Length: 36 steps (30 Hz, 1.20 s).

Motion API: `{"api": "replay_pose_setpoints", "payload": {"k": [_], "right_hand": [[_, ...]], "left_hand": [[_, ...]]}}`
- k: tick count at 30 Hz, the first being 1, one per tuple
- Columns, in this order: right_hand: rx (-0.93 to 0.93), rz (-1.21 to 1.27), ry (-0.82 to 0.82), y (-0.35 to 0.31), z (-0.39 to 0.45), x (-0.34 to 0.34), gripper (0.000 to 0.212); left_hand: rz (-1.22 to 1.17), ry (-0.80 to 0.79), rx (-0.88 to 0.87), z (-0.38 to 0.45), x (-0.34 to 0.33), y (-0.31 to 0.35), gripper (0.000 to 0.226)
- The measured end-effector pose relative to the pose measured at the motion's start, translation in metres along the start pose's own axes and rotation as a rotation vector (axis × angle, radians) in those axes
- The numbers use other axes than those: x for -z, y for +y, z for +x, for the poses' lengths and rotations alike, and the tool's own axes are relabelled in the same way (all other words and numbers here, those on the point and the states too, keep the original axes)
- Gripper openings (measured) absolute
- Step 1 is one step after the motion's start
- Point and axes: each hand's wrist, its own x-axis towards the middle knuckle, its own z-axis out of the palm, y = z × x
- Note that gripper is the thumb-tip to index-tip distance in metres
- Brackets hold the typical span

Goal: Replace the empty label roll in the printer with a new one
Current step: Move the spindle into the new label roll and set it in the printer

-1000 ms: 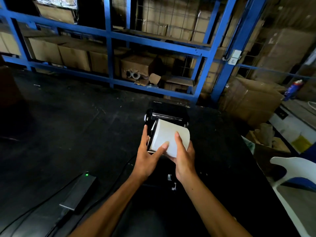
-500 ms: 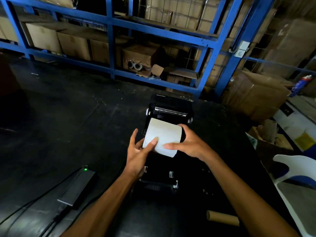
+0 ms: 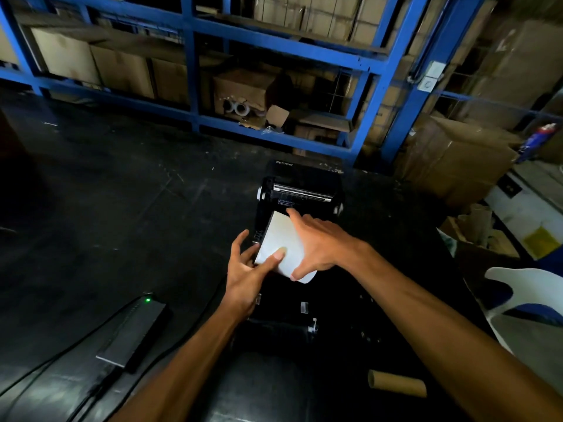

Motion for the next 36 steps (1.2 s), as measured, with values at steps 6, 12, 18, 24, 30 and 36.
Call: {"api": "replay_pose_setpoints", "payload": {"k": [6, 12, 18, 24, 30, 36], "right_hand": [[0.024, 0.057, 0.045, 0.004, -0.001, -0.015, 0.120], [0.085, -0.035, 0.067, 0.003, 0.004, -0.026, 0.123], [0.088, -0.089, 0.089, 0.003, 0.006, -0.039, 0.124], [0.058, -0.126, 0.100, 0.004, 0.009, -0.049, 0.124], [0.025, -0.147, 0.098, 0.004, 0.010, -0.055, 0.124], [0.041, -0.205, 0.075, -0.001, 0.014, -0.066, 0.123]], "left_hand": [[0.300, -0.099, -0.042, 0.009, 0.011, 0.000, 0.104], [0.542, -0.120, 0.003, 0.016, 0.027, -0.004, 0.105], [0.707, -0.176, 0.057, 0.026, 0.035, -0.003, 0.107], [0.773, -0.204, 0.056, 0.035, 0.035, -0.003, 0.101], [0.718, -0.194, 0.048, 0.039, 0.039, -0.010, 0.101], [0.740, -0.175, 0.038, 0.040, 0.044, -0.017, 0.098]]}}
